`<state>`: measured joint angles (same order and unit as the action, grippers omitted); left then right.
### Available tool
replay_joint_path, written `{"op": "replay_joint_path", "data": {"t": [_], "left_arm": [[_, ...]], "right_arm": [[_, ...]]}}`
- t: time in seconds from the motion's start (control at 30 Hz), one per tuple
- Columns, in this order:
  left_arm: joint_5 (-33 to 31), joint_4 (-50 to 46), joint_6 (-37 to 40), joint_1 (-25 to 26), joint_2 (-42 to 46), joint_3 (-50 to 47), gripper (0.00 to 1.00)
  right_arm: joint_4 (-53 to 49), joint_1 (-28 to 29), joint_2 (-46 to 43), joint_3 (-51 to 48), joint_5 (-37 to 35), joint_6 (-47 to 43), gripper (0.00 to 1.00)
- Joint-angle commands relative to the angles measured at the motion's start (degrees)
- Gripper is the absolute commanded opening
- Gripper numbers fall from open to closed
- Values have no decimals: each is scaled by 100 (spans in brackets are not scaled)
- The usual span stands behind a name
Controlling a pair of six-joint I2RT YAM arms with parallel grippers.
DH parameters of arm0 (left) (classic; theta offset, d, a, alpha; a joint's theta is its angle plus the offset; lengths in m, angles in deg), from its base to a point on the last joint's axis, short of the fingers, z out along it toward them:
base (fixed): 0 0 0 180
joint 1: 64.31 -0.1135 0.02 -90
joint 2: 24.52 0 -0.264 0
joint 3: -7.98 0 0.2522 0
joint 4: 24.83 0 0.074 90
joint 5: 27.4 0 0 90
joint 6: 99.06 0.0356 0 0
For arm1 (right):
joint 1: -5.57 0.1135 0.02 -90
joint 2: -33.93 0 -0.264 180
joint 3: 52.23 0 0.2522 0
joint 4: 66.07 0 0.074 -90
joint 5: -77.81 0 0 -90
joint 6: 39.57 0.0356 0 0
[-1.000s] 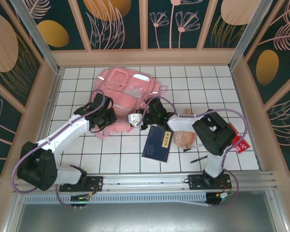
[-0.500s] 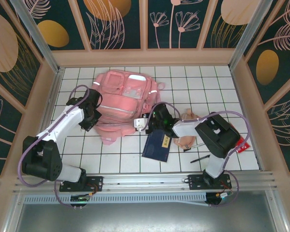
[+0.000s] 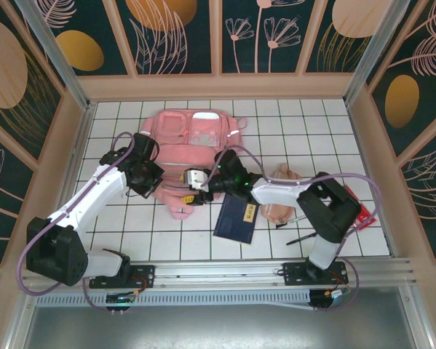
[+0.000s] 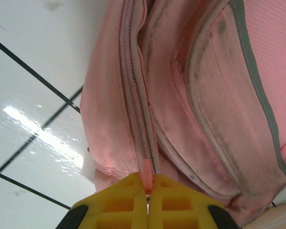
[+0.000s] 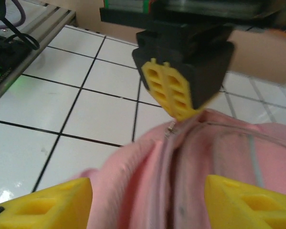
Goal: Pack the student bag
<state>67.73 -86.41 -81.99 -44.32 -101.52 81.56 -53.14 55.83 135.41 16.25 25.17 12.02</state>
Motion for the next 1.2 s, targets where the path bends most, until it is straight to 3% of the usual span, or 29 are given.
{"op": "replay_joint_path", "data": {"t": [0.0, 0.13, 0.27, 0.37, 0.47, 0.67, 0.7, 0.73, 0.77, 0.8, 0.93, 1.03, 1.17], "left_arm": [[324, 176, -326, 59, -42, 174, 0], [-441, -62, -261, 53, 17, 161, 0], [-1664, -558, 59, -267, -85, 85, 0], [-2094, -477, 532, -866, -204, -193, 0], [-2388, -442, 900, -1033, -378, -216, 0], [-1338, -239, 843, -1032, -391, -375, 0], [-1077, -222, 767, -1036, -336, -374, 0], [-758, -135, 642, -1019, -245, -524, 0], [-426, 108, 517, -977, -120, -639, 0], [-216, 266, 417, -920, -26, -705, 0], [101, 350, 76, -550, 56, -459, 0], [266, 297, -131, -268, 4, -180, 0], [249, 161, -290, -148, 9, 4, 0]], "right_arm": [[-406, 74, 404, 319, -231, 255, 54], [-1350, 36, 449, 369, -787, -358, 30], [-2191, -164, 244, 285, -1314, -1122, 0], [-2785, -344, 62, 225, -1579, -1722, 0], [-2846, -622, -228, 45, -1566, -1843, 0], [-2804, -872, -693, -185, -1152, -1952, 0], [-2761, -847, -737, -132, -971, -1710, 9], [-2544, -790, -788, -103, -726, -1225, 35], [-2148, -679, -842, -123, -485, -700, 48], [-1699, -553, -865, -175, -293, -255, 54], [-263, 103, -459, -74, -389, 879, 65], [-204, 300, 198, 454, -408, 1238, 66], [-811, 423, 772, 865, -532, 1037, 67]]}}
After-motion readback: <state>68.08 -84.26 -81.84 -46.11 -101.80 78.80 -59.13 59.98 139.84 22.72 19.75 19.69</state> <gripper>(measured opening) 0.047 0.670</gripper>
